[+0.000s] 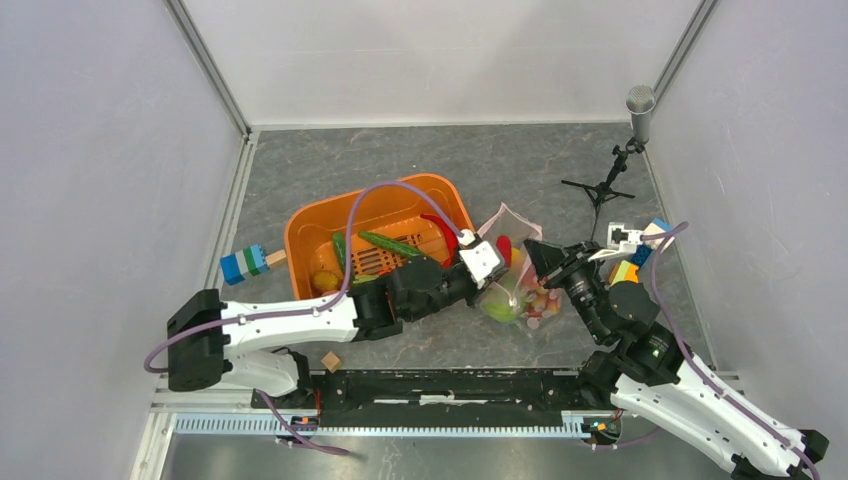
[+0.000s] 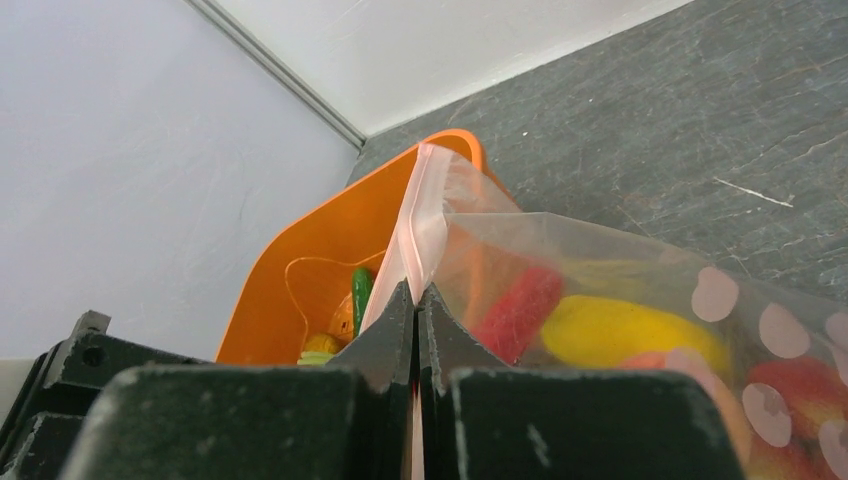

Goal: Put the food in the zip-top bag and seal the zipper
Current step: Place the fake vegetable in the zipper food storage bag.

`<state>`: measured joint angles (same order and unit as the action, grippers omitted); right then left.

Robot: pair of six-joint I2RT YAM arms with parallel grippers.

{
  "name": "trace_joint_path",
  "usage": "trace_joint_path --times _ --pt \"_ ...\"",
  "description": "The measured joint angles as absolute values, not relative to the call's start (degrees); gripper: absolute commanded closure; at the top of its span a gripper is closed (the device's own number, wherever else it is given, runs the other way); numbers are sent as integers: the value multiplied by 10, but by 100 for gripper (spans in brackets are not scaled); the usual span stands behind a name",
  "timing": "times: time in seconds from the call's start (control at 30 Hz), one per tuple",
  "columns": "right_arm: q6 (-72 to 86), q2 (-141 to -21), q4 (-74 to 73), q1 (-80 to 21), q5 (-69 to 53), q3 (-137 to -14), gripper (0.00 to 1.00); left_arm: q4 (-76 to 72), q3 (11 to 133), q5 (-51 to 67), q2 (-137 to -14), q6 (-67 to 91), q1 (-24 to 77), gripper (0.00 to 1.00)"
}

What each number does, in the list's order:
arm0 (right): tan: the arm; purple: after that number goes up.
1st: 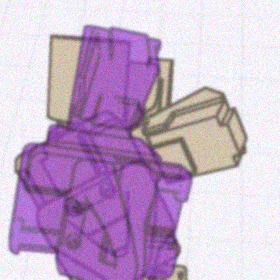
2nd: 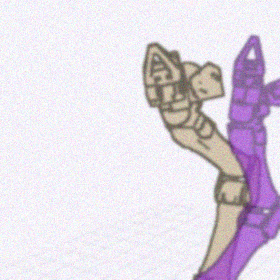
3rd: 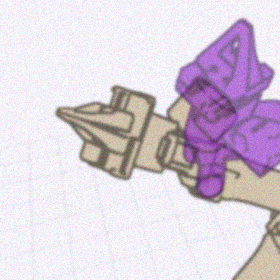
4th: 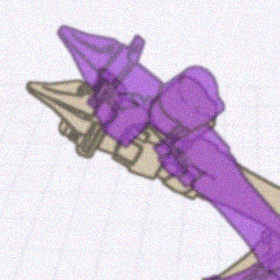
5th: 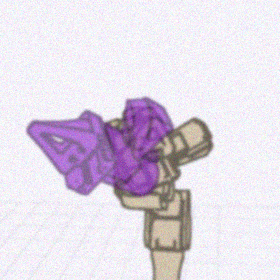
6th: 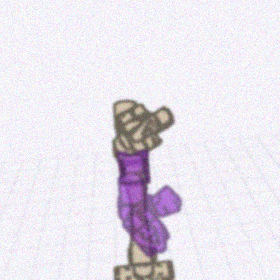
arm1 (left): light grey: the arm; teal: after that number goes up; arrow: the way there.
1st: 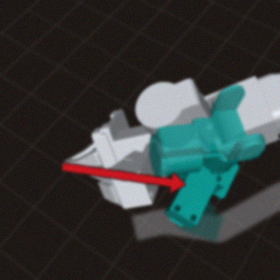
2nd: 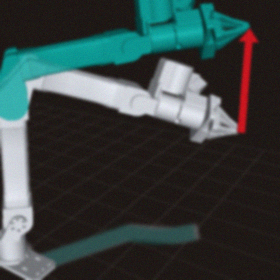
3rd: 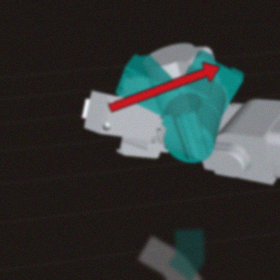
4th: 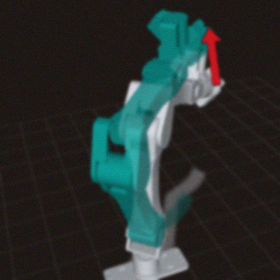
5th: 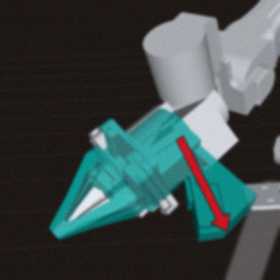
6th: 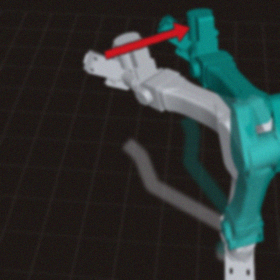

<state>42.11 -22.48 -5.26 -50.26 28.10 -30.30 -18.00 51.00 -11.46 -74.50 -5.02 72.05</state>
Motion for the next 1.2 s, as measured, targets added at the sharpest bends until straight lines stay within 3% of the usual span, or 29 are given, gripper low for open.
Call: trace_joint_path --times 0.33,0.67,0.93,1.0,1.03,1.07,1.1,1.2 --pt "402 -224 -69 -503 244 -310 100 -329 463 -55 -766 -60 698 98" --pt "370 -217 -80 -503 212 -318 100 -387 453 169 -768 39 597 98" --pt "350 -218 -79 -503 170 -321 100 -364 515 309 -858 70 557 98" --pt "347 -218 -78 -503 167 -321 100 -343 532 312 -871 68 557 87" --pt "346 -218 -78 -503 165 -321 100 -335 536 309 -875 66 557 76" --pt "345 -218 -78 -503 165 -321 100 -328 537 303 -877 65 557 56" --pt "344 -218 -78 -503 164 -321 100 -322 538 297 -879 61 557 46" --pt "343 -218 -78 -503 165 -321 100 -287 541 278 -880 51 557 28"
